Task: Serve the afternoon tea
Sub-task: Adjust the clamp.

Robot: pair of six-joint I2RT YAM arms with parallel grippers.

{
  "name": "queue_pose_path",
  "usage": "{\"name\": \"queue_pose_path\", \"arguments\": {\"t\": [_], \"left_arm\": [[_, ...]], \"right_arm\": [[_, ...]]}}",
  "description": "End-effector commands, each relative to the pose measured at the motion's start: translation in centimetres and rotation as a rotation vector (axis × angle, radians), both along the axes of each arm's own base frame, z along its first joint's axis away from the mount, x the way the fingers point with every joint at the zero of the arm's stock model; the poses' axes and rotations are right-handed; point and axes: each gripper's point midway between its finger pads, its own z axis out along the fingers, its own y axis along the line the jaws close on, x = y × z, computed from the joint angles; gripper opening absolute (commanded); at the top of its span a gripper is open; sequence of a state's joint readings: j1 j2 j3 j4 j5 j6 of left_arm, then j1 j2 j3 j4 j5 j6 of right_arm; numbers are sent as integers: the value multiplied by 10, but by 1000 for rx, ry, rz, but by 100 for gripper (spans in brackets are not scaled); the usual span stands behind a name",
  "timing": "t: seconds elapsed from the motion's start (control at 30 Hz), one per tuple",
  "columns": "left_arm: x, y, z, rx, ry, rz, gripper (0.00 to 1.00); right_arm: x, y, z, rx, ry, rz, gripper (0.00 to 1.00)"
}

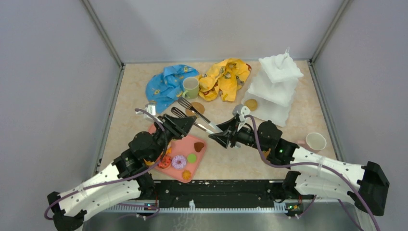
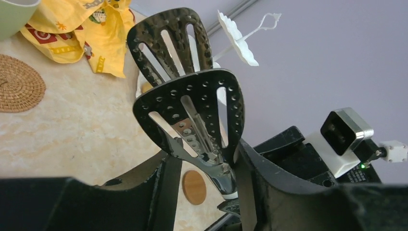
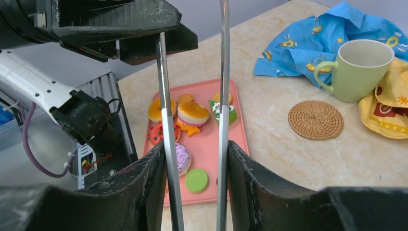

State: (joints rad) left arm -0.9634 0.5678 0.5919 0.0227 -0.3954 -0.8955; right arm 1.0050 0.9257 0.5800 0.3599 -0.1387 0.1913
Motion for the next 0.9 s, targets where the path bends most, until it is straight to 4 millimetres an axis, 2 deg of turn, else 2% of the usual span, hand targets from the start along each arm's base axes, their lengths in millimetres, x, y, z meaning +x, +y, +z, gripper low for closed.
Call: {"name": "queue_pose_path", "arguments": {"t": [0.0, 0.07, 0.17, 0.33, 0.5, 0.63, 0.67, 0.7, 0.77, 0.8, 0.87], "left_arm": [[2, 1, 10, -88, -17, 15, 43], [2, 4, 8, -103, -7, 27, 37], [2, 7, 9, -120, -10, 38, 28], [4, 8, 9, -98, -31, 48, 15], [7, 12, 5, -60, -43, 71, 10], [9, 14, 6, -15, -72, 85, 8], [10, 14, 6, 0, -79, 89, 8], [11, 14, 6, 19, -87, 89, 8], [11, 13, 6, 48, -97, 83, 8], [10, 12, 6, 58, -103, 78, 8], [8, 11, 8, 76, -120, 62, 8]], "right_arm": [[4, 3, 24, 85, -25, -12, 23], [4, 2, 16, 52, -10, -12, 31], [4, 0, 4, 0, 8, -19, 48], [0, -5, -7, -28, 26, -14, 69], [-3, -14, -11, -42, 28, -24, 80], [-2, -22, -11, -47, 39, -58, 77], [-3, -24, -9, -43, 47, -61, 73], [-5, -25, -8, -37, 53, -53, 58], [-11, -25, -4, -21, 71, -30, 18], [-14, -24, -1, -13, 77, -16, 4], [-22, -23, 4, 1, 101, 18, 0]]}}
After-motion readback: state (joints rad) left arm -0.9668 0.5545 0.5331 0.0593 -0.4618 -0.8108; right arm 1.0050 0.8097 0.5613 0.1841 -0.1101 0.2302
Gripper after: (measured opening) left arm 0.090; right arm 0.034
